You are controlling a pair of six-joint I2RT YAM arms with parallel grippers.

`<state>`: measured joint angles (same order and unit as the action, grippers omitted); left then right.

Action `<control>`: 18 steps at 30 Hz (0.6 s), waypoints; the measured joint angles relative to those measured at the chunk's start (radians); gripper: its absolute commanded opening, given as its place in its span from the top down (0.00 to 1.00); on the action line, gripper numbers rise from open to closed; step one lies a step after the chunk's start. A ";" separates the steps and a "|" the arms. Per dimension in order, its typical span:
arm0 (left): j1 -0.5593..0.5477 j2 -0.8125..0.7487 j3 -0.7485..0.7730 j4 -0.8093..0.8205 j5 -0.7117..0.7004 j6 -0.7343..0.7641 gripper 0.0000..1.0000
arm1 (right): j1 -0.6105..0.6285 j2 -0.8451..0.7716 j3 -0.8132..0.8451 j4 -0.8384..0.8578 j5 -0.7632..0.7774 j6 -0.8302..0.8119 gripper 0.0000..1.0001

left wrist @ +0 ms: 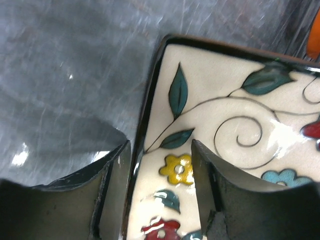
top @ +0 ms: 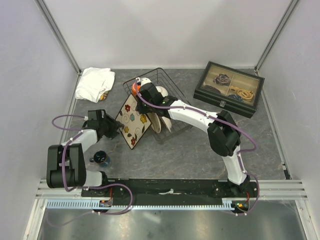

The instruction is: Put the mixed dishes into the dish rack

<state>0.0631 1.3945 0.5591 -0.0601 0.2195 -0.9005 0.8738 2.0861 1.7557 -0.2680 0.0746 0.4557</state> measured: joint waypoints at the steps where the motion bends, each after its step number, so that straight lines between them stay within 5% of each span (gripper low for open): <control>1: 0.000 -0.013 0.001 -0.021 0.000 0.000 0.38 | 0.000 -0.002 0.000 -0.003 0.000 -0.001 1.00; 9: 0.002 -0.186 0.079 -0.173 -0.002 0.001 0.25 | 0.001 -0.020 0.000 -0.046 -0.019 -0.007 1.00; 18: 0.015 -0.354 0.167 -0.272 -0.008 0.002 0.22 | 0.002 -0.075 -0.002 -0.066 -0.032 -0.007 1.00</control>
<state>0.0780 1.0409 0.7261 -0.3325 0.2119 -0.8982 0.8753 2.0109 1.7535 -0.3344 0.0422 0.4488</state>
